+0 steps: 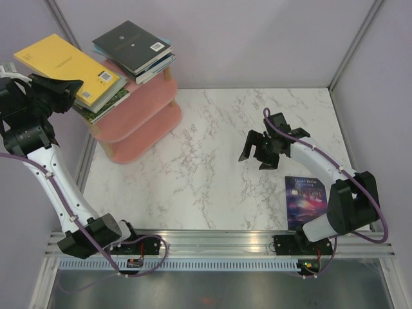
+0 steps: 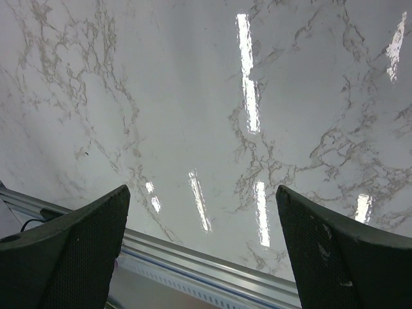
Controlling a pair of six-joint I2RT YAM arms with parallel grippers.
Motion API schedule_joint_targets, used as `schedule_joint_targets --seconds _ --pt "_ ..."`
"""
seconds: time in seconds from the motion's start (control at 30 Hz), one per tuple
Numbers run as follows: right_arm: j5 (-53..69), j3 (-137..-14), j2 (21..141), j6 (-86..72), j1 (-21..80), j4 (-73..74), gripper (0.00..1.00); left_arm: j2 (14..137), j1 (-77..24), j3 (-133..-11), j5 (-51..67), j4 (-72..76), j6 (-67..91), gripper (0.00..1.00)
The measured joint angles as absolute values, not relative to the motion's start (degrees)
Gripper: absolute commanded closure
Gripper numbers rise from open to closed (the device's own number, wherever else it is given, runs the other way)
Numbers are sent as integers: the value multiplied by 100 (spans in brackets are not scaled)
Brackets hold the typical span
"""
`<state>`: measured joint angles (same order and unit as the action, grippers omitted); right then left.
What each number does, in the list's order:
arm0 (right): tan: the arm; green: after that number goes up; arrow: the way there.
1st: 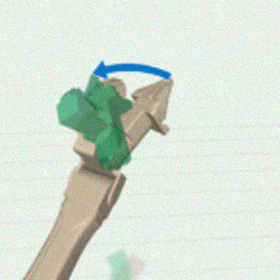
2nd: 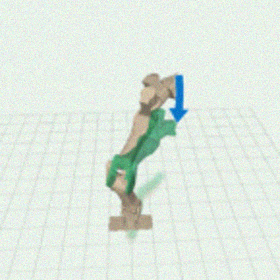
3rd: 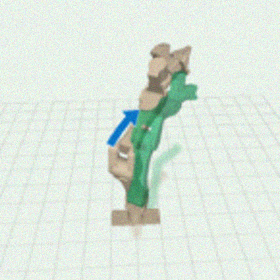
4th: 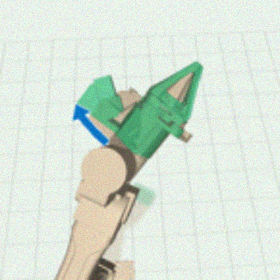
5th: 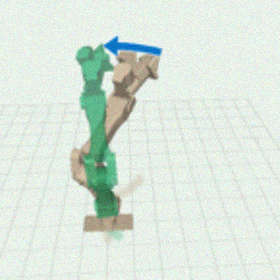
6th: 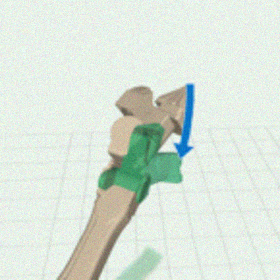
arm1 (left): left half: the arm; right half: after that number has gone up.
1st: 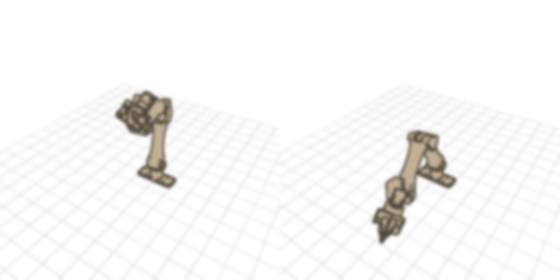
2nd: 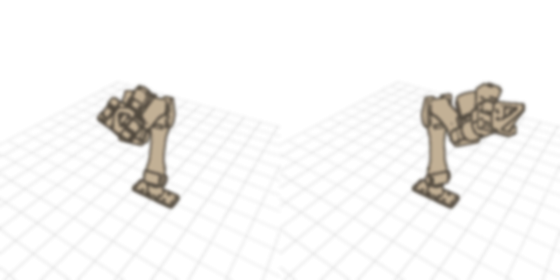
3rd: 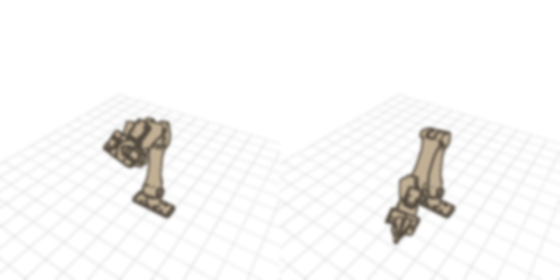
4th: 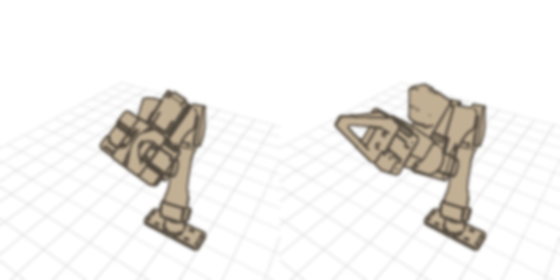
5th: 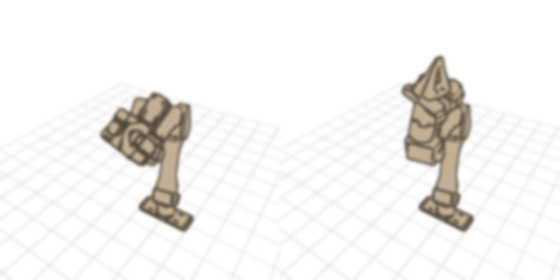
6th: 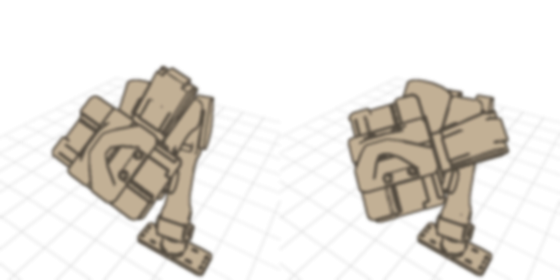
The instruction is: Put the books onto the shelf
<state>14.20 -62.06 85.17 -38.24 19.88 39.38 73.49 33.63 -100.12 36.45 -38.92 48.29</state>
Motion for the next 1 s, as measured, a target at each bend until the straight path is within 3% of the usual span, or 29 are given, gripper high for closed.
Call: schedule_joint_targets --seconds 0.1,0.2,0.3,0.33,0.37,0.5,0.8,1.0 --pt "1420 -6171 8517 -3809 1988 3933 3 7328 3380 -9990 3653 -3885 4856 94" --pt "1422 -6136 8517 -3806 1988 3940 2 7338 3411 -9990 3677 -3920 4856 83" --pt "1422 -6125 8519 -3806 1988 3940 3 7347 3450 -9963 3723 -3951 4834 68" --pt "1422 -6123 8519 -3804 1988 3938 3 7347 3470 -9944 3712 -4018 4801 56" --pt "1422 -6123 8519 -3802 1988 3938 3 7349 3492 -9915 3662 -4125 4700 50" --pt "1426 -6123 8519 -3782 1988 3940 4 7441 3566 -9863 3669 -4394 4591 36" --pt "1428 -5992 8519 -3767 1988 3944 4 7404 3568 -10022 3592 -4519 4431 22" --pt "1428 -5918 8517 -3756 1988 3957 4 7395 3667 -10355 3087 -5297 4163 21"
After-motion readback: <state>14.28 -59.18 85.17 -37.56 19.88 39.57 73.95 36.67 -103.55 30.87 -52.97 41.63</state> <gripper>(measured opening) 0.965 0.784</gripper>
